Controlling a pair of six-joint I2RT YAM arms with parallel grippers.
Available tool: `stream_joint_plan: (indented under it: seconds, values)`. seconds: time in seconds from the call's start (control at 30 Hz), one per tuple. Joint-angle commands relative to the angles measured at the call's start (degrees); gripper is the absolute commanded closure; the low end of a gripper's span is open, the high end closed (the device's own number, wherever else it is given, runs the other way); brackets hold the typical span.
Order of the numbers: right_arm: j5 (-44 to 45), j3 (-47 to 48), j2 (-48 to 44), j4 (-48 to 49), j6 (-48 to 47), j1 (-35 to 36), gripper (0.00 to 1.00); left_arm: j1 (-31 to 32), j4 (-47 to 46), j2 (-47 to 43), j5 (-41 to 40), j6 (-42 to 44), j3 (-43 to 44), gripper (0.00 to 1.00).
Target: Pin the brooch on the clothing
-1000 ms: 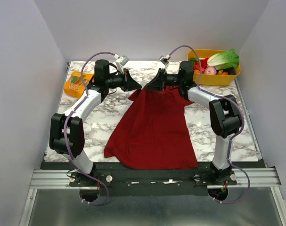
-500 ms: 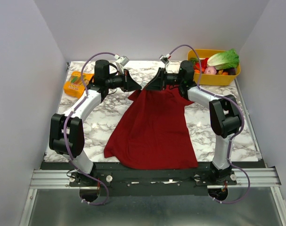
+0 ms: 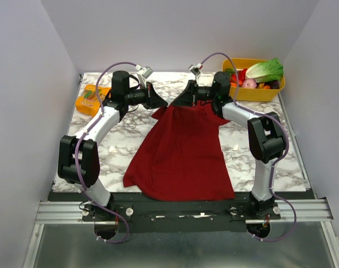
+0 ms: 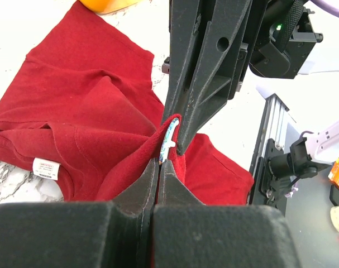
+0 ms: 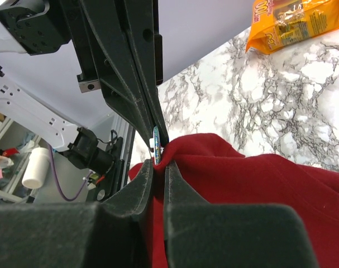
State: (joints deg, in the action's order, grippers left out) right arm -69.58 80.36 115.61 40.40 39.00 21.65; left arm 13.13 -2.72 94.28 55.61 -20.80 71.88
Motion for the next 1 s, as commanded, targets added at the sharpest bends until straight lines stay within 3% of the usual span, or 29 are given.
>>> stream_joint_plan:
  seconds: [0.0, 0.4, 0.97]
  values:
    - [-1.1, 2.7, 0.1, -1.8, -2.0, 0.5, 0.97, 0.0, 2.6, -2.0, -0.5, 1.9, 2.1, 1.0]
    - [1.9, 7.5, -0.9, -22.8, -16.2, 1.8, 1.0, 1.9, 10.9, -1.1, -3.4, 6.5, 7.4, 1.0]
    - [8.9, 10.3, -2.5, -35.7, -24.0, 3.4, 1.0, 6.3, 20.9, -0.9, -10.5, 11.7, 15.3, 1.0]
